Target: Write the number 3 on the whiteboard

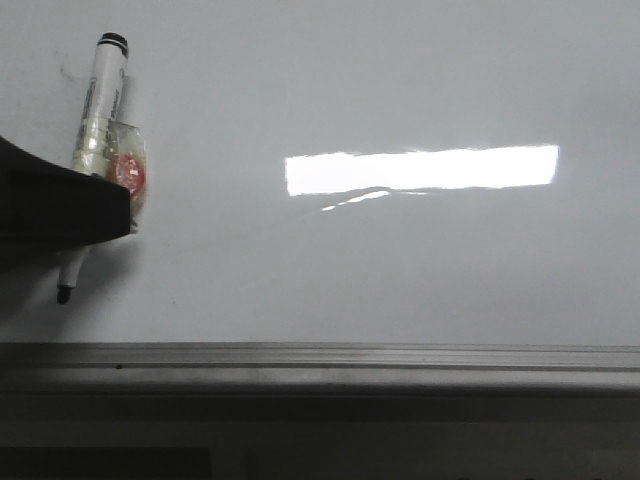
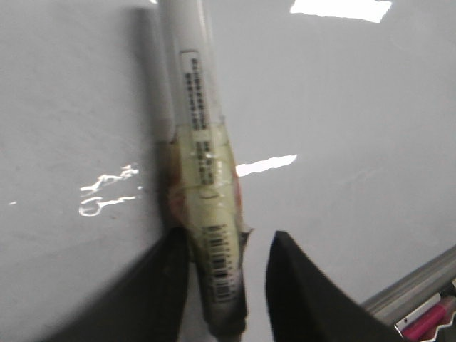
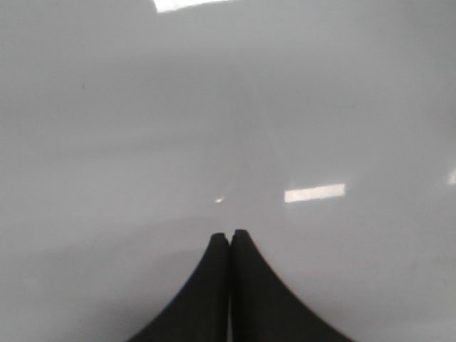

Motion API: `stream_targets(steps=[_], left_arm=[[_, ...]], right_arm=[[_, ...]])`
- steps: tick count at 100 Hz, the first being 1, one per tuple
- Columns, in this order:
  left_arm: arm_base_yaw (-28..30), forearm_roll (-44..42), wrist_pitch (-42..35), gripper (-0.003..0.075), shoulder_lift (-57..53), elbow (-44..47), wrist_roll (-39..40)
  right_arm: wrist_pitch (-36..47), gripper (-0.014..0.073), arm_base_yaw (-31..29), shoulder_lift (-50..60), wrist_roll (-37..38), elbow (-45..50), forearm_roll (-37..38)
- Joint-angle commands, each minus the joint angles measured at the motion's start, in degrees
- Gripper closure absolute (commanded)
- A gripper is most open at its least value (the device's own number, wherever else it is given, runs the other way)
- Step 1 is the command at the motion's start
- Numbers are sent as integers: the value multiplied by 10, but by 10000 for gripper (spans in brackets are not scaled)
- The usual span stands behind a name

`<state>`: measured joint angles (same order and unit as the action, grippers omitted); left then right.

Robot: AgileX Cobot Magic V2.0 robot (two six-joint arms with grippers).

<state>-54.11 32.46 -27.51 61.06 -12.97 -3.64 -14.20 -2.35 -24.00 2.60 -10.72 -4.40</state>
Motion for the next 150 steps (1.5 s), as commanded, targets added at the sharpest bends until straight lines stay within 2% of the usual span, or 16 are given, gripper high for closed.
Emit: stream_targets(steps=[1, 16, 31, 47, 57, 75, 81, 102, 120, 150], left_arm=[[2, 38, -17, 743, 19, -9, 0], [2, 11, -17, 740, 19, -9, -2], [2, -137, -26, 740, 19, -11, -1], [2, -272, -71, 740, 19, -14, -1], [2, -308, -87, 741, 19, -15, -5], [2, -345, -87, 741, 19, -15, -67], [2, -352, -87, 740, 19, -15, -84], [2, -358, -87, 740, 19, -15, -118], [2, -432, -90, 740, 19, -15, -119], [2, -435, -94, 740, 19, -15, -119]], right_arm=[[34, 658, 15, -8, -2, -21, 1], [34, 658, 94, -8, -2, -25, 1], [45, 658, 182, -9, -2, -47, 1], [65, 649, 264, -37, -3, -72, 1], [59, 565, 304, -71, -6, -98, 1], [55, 280, 392, -140, -7, -156, 1], [55, 253, 432, -164, -7, -175, 1], [67, 253, 567, -264, -7, -244, 48], [70, 254, 585, -330, -7, -288, 57], [90, 274, 599, -379, -7, -303, 57]])
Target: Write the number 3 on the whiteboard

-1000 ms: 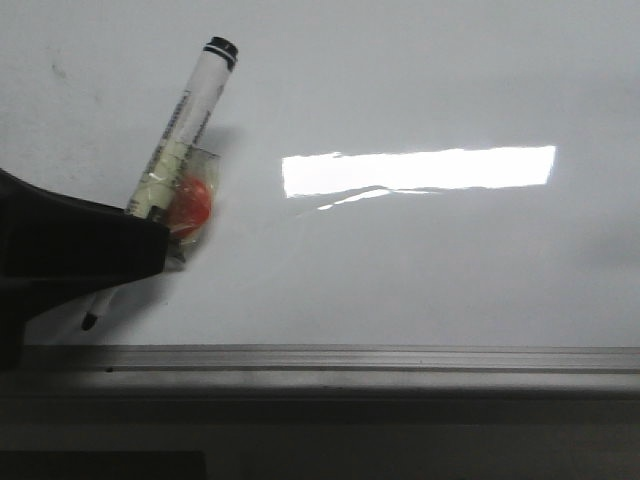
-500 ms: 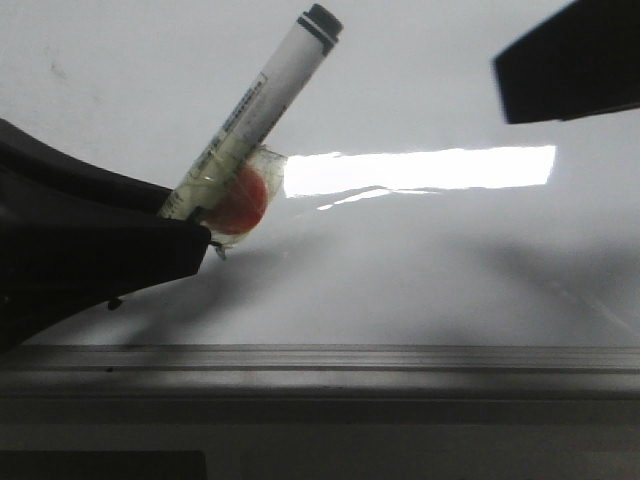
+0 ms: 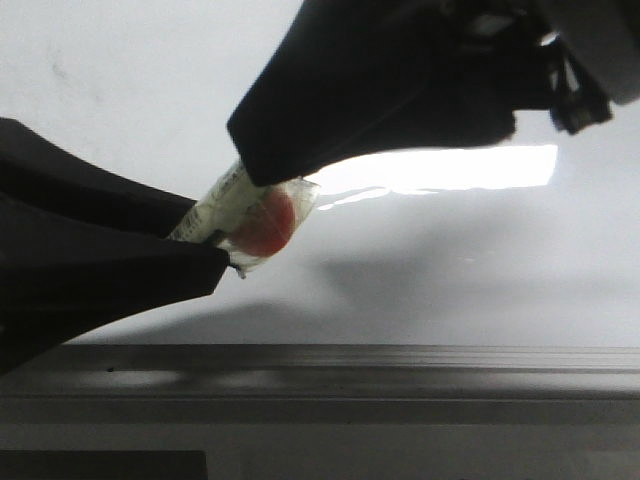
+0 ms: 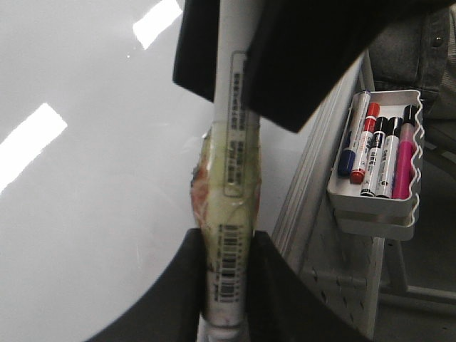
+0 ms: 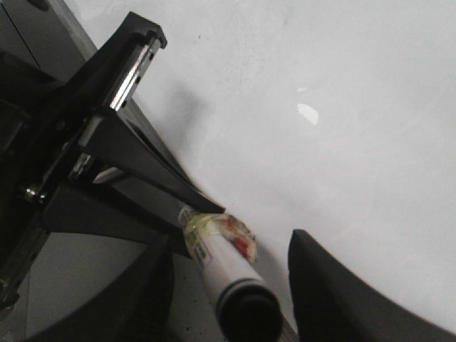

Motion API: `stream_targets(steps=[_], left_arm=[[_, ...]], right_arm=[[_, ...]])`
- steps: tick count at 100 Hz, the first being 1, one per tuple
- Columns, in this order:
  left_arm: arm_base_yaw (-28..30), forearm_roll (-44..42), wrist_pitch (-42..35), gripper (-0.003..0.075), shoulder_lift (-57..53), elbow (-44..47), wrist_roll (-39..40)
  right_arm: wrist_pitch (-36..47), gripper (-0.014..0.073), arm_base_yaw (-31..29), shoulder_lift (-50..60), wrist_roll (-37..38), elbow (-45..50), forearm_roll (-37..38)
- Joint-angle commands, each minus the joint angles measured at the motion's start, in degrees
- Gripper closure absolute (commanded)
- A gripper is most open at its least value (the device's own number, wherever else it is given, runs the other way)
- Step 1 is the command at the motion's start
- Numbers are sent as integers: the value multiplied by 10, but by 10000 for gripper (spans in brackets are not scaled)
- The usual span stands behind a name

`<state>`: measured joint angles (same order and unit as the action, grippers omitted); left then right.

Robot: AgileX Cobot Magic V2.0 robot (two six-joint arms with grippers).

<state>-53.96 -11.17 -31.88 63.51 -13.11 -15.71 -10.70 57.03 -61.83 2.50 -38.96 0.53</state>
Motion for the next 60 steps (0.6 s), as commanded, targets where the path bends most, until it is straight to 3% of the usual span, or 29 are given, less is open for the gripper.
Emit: stream_targets(steps=[1, 7, 19, 31, 51, 60], left_arm=[[1, 0, -50, 740, -5, -14, 2], [1, -8, -50, 741, -5, -14, 2], [1, -11, -50, 740, -5, -14, 2], [1, -8, -50, 705, -5, -14, 2], [1, 43, -55, 433, -18, -14, 2], [1, 66, -53, 374, -42, -10, 2]], right_arm=[[54, 275, 6, -3, -6, -21, 7], [54, 330, 6, -8, -6, -21, 7], [46, 664, 6, -16, -6, -21, 7], [46, 655, 6, -16, -5, -21, 5], [50, 659, 6, -12, -5, -21, 5], [38, 659, 5, -5, -5, -30, 5]])
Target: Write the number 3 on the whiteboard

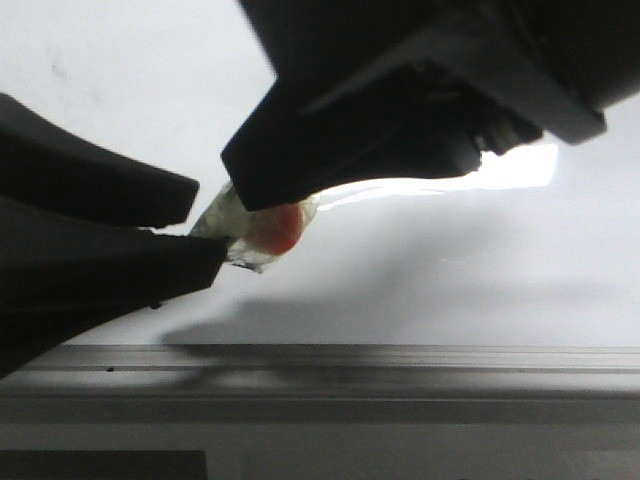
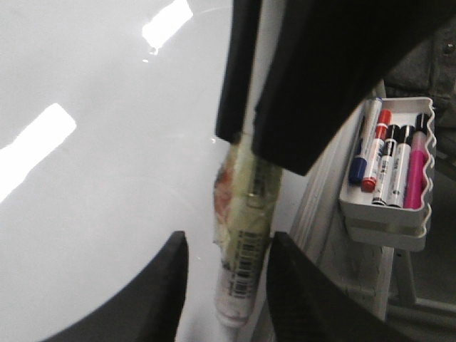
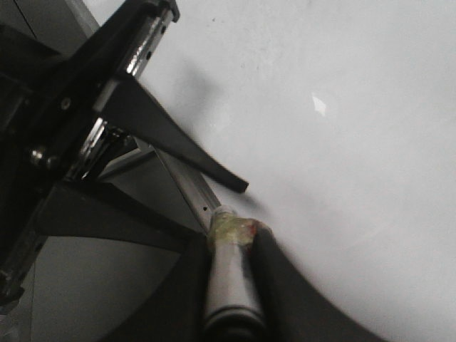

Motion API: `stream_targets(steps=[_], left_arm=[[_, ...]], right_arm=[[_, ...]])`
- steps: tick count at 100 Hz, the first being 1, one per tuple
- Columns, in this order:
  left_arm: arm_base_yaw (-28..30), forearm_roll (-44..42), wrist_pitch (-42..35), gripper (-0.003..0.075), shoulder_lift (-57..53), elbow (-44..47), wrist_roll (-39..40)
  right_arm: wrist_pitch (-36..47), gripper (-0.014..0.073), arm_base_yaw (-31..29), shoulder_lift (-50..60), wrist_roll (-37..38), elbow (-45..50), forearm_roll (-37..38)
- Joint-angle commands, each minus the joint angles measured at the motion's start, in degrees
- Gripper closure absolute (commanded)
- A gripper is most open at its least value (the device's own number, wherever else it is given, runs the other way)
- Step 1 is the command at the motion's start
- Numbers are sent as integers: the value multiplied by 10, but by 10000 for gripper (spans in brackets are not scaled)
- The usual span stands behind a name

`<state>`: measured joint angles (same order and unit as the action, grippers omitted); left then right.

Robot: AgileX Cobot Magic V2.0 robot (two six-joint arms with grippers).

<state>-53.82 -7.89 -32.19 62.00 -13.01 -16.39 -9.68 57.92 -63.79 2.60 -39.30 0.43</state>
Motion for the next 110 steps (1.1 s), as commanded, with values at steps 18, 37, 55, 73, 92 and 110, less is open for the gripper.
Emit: stream_targets(steps=[18, 37, 55, 73, 92, 110], left_arm=[[-1, 62, 25, 374, -109, -7, 7], [-1, 101, 100, 374, -184, -7, 6], [-1, 114, 108, 374, -206, -7, 6], [-1, 114, 110, 374, -206, -7, 6], [-1, 114, 110, 374, -206, -7, 6], [-1, 114, 110, 374, -206, -7, 6]], right_arm=[[-55, 659, -27, 15, -6, -96, 8], [-126, 659, -59, 8, -6, -187, 9], [-147, 659, -76, -11, -6, -246, 28], [-192, 659, -100, -53, -6, -281, 28], [-199, 659, -117, -83, -6, -295, 29], [-214, 659, -145, -81, -6, -306, 36]])
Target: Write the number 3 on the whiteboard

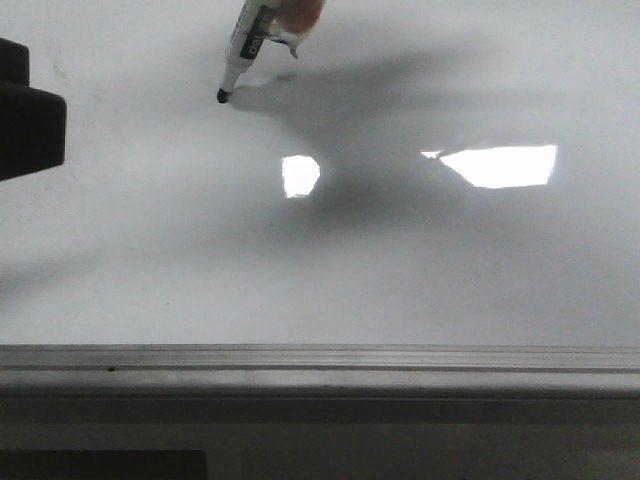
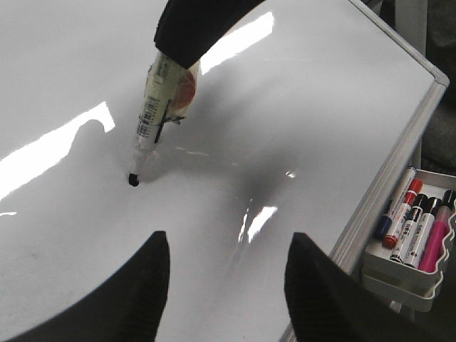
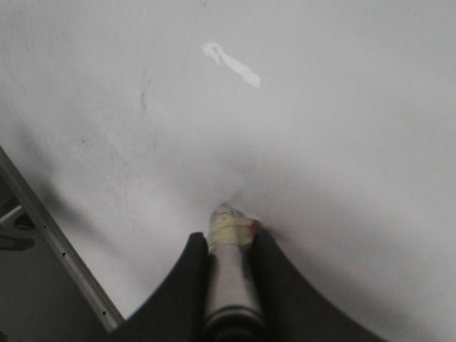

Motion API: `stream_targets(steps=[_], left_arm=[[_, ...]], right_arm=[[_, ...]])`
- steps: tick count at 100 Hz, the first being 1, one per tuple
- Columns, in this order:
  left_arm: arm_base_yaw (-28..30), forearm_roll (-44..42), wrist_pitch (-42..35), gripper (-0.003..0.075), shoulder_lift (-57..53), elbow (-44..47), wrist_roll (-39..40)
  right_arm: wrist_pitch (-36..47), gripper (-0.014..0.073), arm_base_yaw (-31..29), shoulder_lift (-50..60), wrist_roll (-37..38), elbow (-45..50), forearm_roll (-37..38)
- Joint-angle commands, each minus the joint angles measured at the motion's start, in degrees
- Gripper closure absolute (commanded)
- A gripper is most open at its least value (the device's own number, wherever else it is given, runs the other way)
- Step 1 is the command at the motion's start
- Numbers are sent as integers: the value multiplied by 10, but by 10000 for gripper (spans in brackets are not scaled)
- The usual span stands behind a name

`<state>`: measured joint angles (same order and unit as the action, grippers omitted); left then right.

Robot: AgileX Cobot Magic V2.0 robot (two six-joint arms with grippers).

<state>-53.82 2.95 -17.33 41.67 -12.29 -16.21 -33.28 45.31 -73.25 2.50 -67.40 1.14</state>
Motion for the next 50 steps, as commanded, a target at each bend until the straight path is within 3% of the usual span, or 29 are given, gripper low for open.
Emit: stream_targets(steps=[1, 24, 50], left_arm=[[-1, 6, -39, 374, -3, -14, 4], [-1, 6, -40, 374, -3, -14, 4], [-1, 6, -42, 374, -3, -14, 4]], right_arm=[[18, 659, -21, 14, -5, -27, 29], [-78, 659, -39, 29, -5, -24, 15], [-53, 659, 7, 4, -1, 1, 7]])
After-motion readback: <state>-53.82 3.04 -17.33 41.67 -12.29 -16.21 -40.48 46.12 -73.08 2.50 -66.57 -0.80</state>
